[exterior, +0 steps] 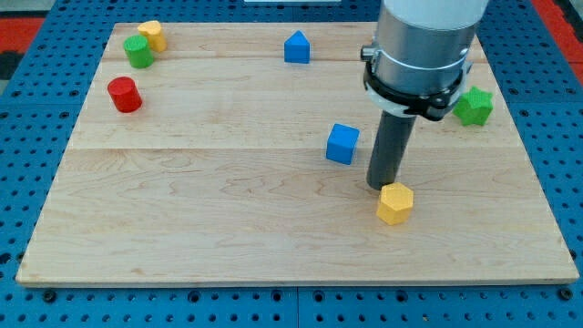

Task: Move the blue cube towards bottom center of the board

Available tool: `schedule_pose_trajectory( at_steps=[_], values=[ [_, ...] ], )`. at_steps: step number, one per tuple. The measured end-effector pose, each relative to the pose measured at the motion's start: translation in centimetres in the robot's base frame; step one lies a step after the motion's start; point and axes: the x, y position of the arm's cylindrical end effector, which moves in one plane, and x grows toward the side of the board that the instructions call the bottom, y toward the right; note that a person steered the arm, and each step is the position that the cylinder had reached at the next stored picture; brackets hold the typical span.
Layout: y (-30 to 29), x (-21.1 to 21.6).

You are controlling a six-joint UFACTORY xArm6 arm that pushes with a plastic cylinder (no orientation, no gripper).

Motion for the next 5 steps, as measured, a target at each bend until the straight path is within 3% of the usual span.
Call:
schedule_pose_trajectory(
  at_steps=[1,3,5],
  values=[
    [-2.5,1.4],
    [9.5,1.9],
    [3.3,-5.1]
  ],
)
